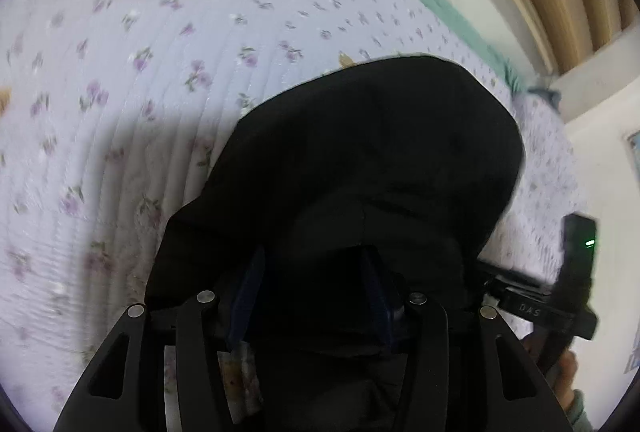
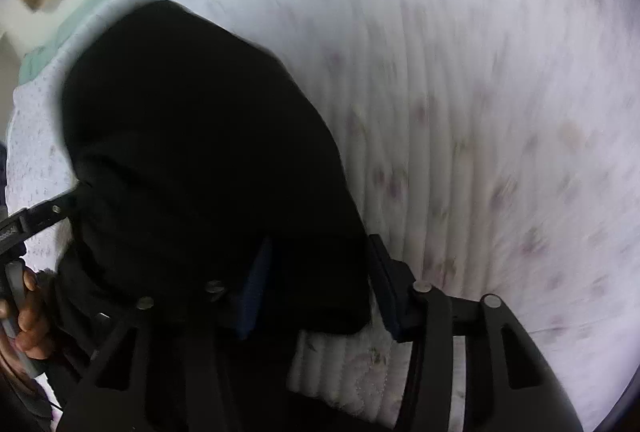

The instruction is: Fold large clothes

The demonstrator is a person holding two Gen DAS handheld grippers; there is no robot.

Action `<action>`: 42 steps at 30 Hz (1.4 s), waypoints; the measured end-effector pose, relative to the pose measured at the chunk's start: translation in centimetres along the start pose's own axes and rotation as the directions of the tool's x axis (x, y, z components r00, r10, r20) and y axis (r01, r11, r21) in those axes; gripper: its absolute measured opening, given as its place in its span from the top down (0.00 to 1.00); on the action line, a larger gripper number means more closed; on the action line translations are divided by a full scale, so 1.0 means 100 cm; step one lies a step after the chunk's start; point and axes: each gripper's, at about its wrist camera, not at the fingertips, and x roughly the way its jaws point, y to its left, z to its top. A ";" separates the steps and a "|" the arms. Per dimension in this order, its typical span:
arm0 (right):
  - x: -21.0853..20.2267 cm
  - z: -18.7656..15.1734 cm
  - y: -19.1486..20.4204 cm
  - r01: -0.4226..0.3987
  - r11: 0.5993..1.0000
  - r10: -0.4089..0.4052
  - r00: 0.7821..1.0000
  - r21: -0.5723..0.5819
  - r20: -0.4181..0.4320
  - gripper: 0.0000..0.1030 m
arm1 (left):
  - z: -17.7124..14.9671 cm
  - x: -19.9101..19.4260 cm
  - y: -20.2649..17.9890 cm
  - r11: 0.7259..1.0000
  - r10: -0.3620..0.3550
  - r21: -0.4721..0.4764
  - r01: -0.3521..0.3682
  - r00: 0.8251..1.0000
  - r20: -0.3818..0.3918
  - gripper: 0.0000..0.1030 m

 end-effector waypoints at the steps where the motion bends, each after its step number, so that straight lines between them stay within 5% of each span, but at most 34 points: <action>1: 0.001 -0.001 -0.008 -0.037 0.999 0.037 0.999 0.034 0.006 0.49 | 0.000 -0.001 0.001 1.000 -0.006 -0.013 0.006 1.000 0.006 0.51; 6: -0.014 -0.001 -0.007 -0.041 0.999 0.042 0.999 -0.010 0.015 0.47 | 0.003 -0.020 -0.012 0.999 0.022 0.044 -0.022 1.000 0.004 0.51; 10: -0.051 -0.003 -0.008 -0.088 0.994 0.092 0.994 -0.066 0.065 0.44 | 0.018 -0.070 -0.032 0.992 -0.014 0.129 0.001 0.995 0.102 0.50; 14: -0.083 0.019 -0.012 -0.139 0.986 0.151 0.979 -0.094 0.139 0.33 | 0.052 -0.093 -0.039 0.990 -0.052 0.137 0.032 0.988 0.143 0.25; 20: -0.069 0.059 -0.002 -0.122 0.973 0.148 0.981 -0.197 0.128 0.28 | 0.098 -0.046 -0.018 0.989 -0.096 0.106 0.100 0.995 -0.041 0.24; 28: -0.001 0.104 0.010 -0.227 0.959 0.231 0.973 -0.169 0.002 0.28 | 0.101 0.014 0.005 0.976 -0.199 0.042 0.212 0.957 -0.210 0.26; 29: 0.007 0.105 0.012 -0.244 0.957 0.244 0.970 -0.160 -0.019 0.28 | 0.099 0.014 0.006 0.975 -0.206 0.044 0.219 0.957 -0.203 0.28; 30: 0.015 0.104 0.015 -0.268 0.951 0.265 0.963 -0.156 -0.044 0.32 | 0.096 0.011 0.005 0.973 -0.209 0.059 0.224 0.959 -0.189 0.43; 32: 0.017 0.097 0.024 -0.294 0.938 0.288 0.956 -0.185 -0.058 0.56 | 0.090 0.003 0.000 0.971 -0.199 0.100 0.219 0.964 -0.176 0.76; 33: 0.014 0.093 0.033 -0.274 0.938 0.272 0.961 -0.214 -0.040 0.65 | 0.084 -0.007 -0.002 0.966 -0.209 0.119 0.230 0.964 -0.166 0.80; 36: -0.017 0.076 0.048 -0.251 0.925 0.265 0.964 -0.284 0.011 0.81 | 0.071 -0.040 -0.014 0.951 -0.227 0.185 0.248 0.966 -0.126 0.84; 42: -0.108 0.019 0.073 -0.181 0.903 0.251 0.958 -0.391 0.137 0.82 | 0.023 -0.129 -0.051 0.917 -0.217 0.324 0.231 0.973 -0.080 0.85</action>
